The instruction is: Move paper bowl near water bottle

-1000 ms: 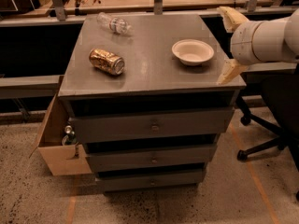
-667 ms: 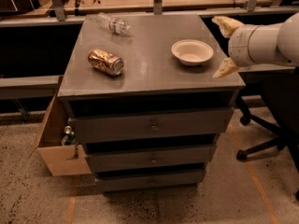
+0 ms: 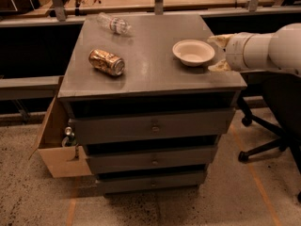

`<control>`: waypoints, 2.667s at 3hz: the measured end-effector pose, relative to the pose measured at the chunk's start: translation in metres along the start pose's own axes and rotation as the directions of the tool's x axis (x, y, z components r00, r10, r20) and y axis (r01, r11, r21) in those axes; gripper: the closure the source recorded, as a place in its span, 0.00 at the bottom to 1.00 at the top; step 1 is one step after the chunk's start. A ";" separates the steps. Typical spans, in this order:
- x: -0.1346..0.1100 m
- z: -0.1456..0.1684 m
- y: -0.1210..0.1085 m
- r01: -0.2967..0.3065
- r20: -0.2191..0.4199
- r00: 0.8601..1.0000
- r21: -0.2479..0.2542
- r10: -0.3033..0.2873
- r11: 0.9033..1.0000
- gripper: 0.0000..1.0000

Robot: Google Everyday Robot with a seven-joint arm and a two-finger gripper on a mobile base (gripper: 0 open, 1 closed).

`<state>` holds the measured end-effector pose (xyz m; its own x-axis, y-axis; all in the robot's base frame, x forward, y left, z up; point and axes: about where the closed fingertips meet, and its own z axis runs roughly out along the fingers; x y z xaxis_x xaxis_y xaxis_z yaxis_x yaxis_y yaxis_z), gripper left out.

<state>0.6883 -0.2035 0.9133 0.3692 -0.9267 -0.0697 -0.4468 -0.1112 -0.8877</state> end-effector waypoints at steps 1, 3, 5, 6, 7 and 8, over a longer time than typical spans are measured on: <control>-0.001 0.024 0.012 0.000 0.031 1.000 -0.010 0.000 1.000 0.48; -0.001 0.042 0.013 0.013 0.041 0.999 0.001 -0.013 1.000 0.67; -0.002 0.047 0.021 -0.004 0.034 0.999 -0.032 0.005 0.999 1.00; -0.008 0.057 0.016 0.038 0.053 0.998 -0.046 -0.035 0.998 1.00; -0.012 0.070 0.004 0.090 0.061 0.994 -0.045 -0.087 0.995 1.00; -0.016 0.095 -0.022 0.187 0.072 0.980 -0.025 -0.185 0.982 1.00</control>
Offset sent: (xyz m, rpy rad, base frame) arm 0.0296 0.0136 -0.0423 0.0162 0.0289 0.0486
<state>0.7698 -0.1522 0.8904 0.5036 -0.8616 0.0631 -0.3896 -0.2917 -0.8735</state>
